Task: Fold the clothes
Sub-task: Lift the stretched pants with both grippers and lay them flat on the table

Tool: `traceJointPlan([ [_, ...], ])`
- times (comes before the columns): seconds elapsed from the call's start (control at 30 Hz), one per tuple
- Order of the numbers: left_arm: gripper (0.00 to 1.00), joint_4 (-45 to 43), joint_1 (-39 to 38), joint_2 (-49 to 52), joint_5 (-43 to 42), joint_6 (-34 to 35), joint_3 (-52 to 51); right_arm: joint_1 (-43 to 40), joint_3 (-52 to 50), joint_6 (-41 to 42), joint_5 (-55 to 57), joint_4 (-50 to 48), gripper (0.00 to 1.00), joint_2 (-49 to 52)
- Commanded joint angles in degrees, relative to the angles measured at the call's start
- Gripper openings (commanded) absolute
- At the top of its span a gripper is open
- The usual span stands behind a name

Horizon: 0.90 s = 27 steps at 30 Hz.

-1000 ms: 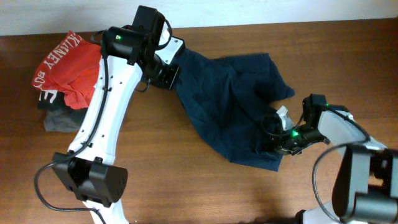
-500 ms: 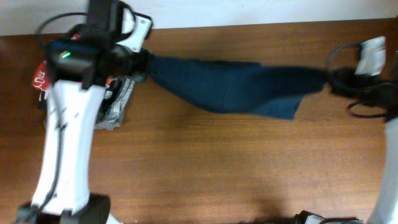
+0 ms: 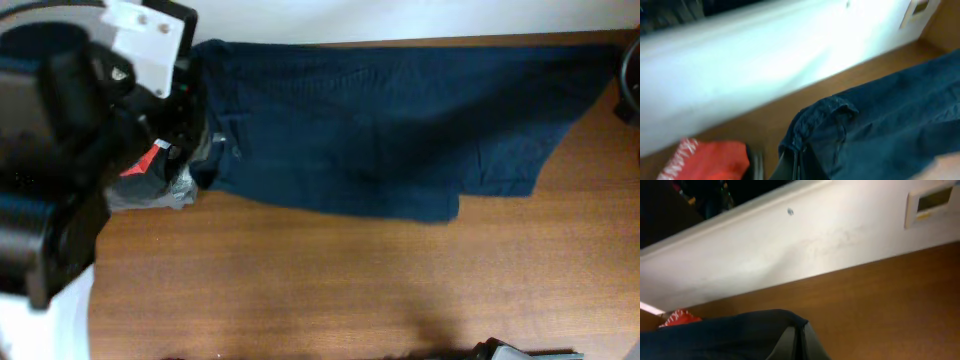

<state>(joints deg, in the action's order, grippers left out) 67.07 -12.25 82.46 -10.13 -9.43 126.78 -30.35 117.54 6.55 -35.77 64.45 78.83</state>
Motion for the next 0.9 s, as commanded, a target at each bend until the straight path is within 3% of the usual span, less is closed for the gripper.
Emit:
traceJointPlan([
  [0.0, 0.00, -2.9, 0.3, -3.6, -0.2, -2.3, 2.2, -0.9, 7.1, 1.5, 2.0, 0.8, 0.04, -0.5],
  [0.13, 0.00, -7.1, 0.3, -6.4, -0.7, -2.2, 4.5, -0.9, 17.7, 1.5, 2.2, 5.2, 0.04, -0.5],
  [0.3, 0.01, -9.4, 0.3, -8.3, -2.3, -2.2, 5.5, -0.9, 26.8, 3.5, 10.2, 12.1, 0.04, -0.5],
  [0.57, 0.00, -7.9, 0.3, -1.9, -2.3, -1.7, 5.3, -0.8, 27.3, 3.4, 12.7, 18.4, 0.04, 2.6],
  [0.87, 0.00, -9.7, 0.3, 13.4, -2.1, -1.6, 5.3, 2.8, 26.7, -1.6, 11.9, 22.8, 0.04, 16.6],
])
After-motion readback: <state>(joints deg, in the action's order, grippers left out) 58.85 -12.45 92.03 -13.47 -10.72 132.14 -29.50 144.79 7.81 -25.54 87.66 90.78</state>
